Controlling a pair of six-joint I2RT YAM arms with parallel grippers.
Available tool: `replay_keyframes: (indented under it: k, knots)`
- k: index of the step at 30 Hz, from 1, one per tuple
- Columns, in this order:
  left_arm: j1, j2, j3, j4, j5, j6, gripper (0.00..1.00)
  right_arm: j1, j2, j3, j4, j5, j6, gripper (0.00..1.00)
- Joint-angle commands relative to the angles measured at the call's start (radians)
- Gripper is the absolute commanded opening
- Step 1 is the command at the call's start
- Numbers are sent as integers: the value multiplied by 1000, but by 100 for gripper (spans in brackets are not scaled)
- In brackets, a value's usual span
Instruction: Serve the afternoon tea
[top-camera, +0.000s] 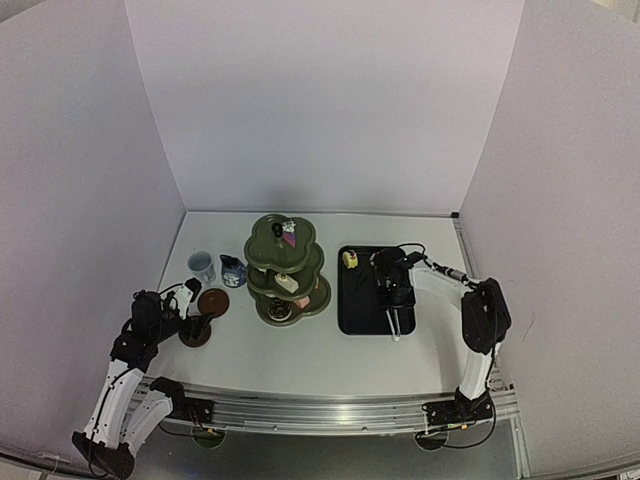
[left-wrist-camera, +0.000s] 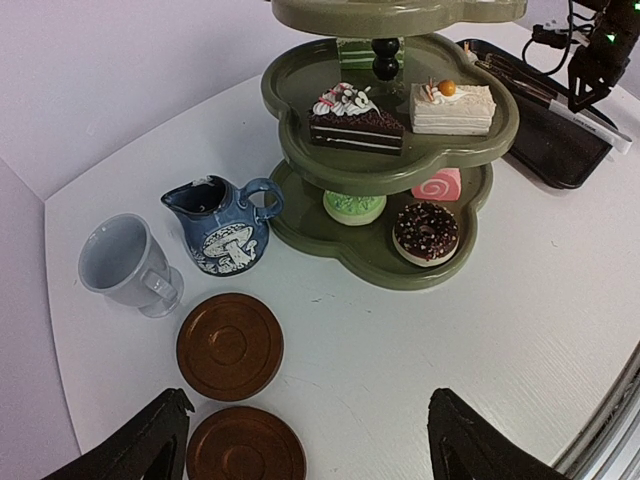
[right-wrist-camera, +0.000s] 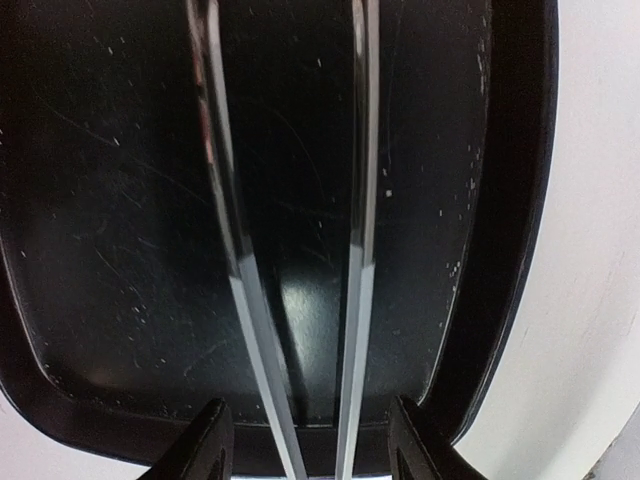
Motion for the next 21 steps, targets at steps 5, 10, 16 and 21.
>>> replay_keyframes:
  k: [5, 10, 16, 21]
  knots:
    - [5, 8, 0, 18, 12, 0, 82, 23, -80, -90, 36, -71, 39, 52]
    - [5, 11, 0, 15, 10, 0, 82, 24, -15, -76, 40, -57, 40, 47]
    - [5, 4, 0, 15, 7, -1, 82, 24, 41, -25, 41, -32, 34, 44]
    - [5, 4, 0, 16, 7, 1, 82, 24, 82, 14, 40, -15, 22, 42]
